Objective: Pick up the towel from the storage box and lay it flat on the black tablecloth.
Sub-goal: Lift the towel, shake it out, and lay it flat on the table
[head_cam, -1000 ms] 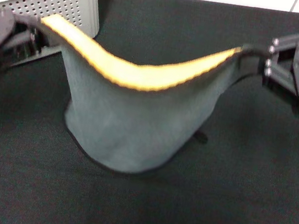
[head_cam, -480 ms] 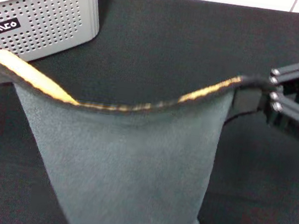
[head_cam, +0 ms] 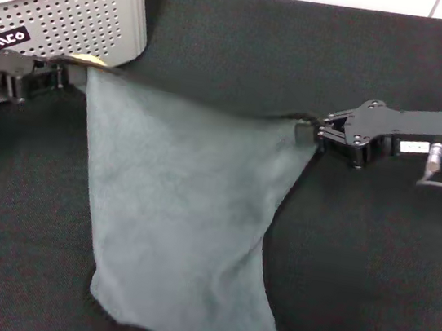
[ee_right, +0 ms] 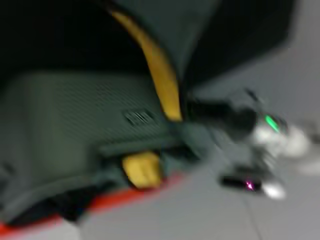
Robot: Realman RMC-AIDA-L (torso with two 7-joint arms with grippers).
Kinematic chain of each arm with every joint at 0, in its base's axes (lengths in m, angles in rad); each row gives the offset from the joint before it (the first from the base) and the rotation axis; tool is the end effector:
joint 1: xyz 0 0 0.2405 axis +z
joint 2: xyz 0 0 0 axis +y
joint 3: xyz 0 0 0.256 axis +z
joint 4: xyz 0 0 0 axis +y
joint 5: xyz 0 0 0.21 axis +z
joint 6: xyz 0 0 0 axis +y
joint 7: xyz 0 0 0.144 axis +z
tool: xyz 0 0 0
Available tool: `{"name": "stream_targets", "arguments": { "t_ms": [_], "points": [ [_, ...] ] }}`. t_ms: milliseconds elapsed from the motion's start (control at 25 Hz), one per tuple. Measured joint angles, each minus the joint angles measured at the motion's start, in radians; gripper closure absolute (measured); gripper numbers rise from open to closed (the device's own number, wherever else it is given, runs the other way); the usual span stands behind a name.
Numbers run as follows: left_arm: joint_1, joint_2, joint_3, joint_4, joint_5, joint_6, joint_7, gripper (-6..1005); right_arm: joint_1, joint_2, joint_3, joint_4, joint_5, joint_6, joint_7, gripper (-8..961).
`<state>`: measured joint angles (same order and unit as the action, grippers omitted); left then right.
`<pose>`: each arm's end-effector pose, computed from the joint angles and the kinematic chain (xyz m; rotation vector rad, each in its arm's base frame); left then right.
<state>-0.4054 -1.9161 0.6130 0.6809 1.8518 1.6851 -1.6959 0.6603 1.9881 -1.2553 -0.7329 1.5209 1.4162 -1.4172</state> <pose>-0.3066 0.3109 0.0901 -2.4817 -1.0304 -0.8688 0.1700 0.3684 -0.0161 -2.9380 0.6435 0.6899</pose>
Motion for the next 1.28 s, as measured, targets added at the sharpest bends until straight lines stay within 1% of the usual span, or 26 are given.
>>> {"name": "stream_targets", "arguments": {
  "t_ms": [40, 80, 200, 280, 440, 640, 800, 880, 1000, 1160, 1280],
  "points": [
    [-0.011, -0.003, 0.0, -0.001, 0.024, -0.058, -0.003, 985, 0.021, -0.001, 0.001, 0.028, -0.042, -0.052, -0.016, 871],
    [-0.019, -0.006, 0.002, -0.001, 0.042, -0.099, -0.008, 986, 0.026, 0.001, 0.001, 0.031, -0.066, -0.08, -0.021, 871],
    [-0.036, -0.016, 0.003, -0.001, 0.09, -0.204, -0.02, 986, 0.037, 0.008, 0.0, 0.017, -0.141, -0.169, -0.026, 870],
    [-0.053, -0.025, 0.003, -0.002, 0.127, -0.26, -0.024, 986, 0.042, 0.01, 0.0, 0.014, -0.166, -0.209, -0.034, 870],
    [-0.093, -0.037, 0.003, -0.015, 0.195, -0.317, -0.034, 985, 0.053, 0.01, -0.004, 0.018, -0.182, -0.271, -0.067, 868],
    [-0.116, -0.05, 0.002, -0.024, 0.217, -0.365, -0.031, 986, 0.068, 0.011, -0.005, 0.022, -0.191, -0.324, -0.116, 867],
    [-0.119, -0.06, 0.004, -0.024, 0.217, -0.38, -0.017, 986, 0.076, 0.021, -0.005, -0.012, -0.225, -0.379, -0.132, 866],
    [-0.119, -0.071, 0.003, -0.02, 0.211, -0.381, -0.005, 986, 0.072, 0.023, -0.005, -0.048, -0.235, -0.416, -0.146, 865],
    [-0.12, -0.089, 0.002, -0.014, 0.181, -0.38, 0.012, 985, 0.061, 0.024, -0.006, -0.091, -0.237, -0.436, -0.153, 865],
    [-0.121, -0.096, 0.005, -0.013, 0.142, -0.366, 0.033, 985, 0.035, 0.024, -0.004, -0.151, -0.238, -0.437, -0.152, 864],
    [-0.121, -0.098, 0.007, -0.019, 0.146, -0.362, 0.035, 986, 0.029, 0.025, -0.01, -0.15, -0.239, -0.431, -0.15, 863]
  ]
}}
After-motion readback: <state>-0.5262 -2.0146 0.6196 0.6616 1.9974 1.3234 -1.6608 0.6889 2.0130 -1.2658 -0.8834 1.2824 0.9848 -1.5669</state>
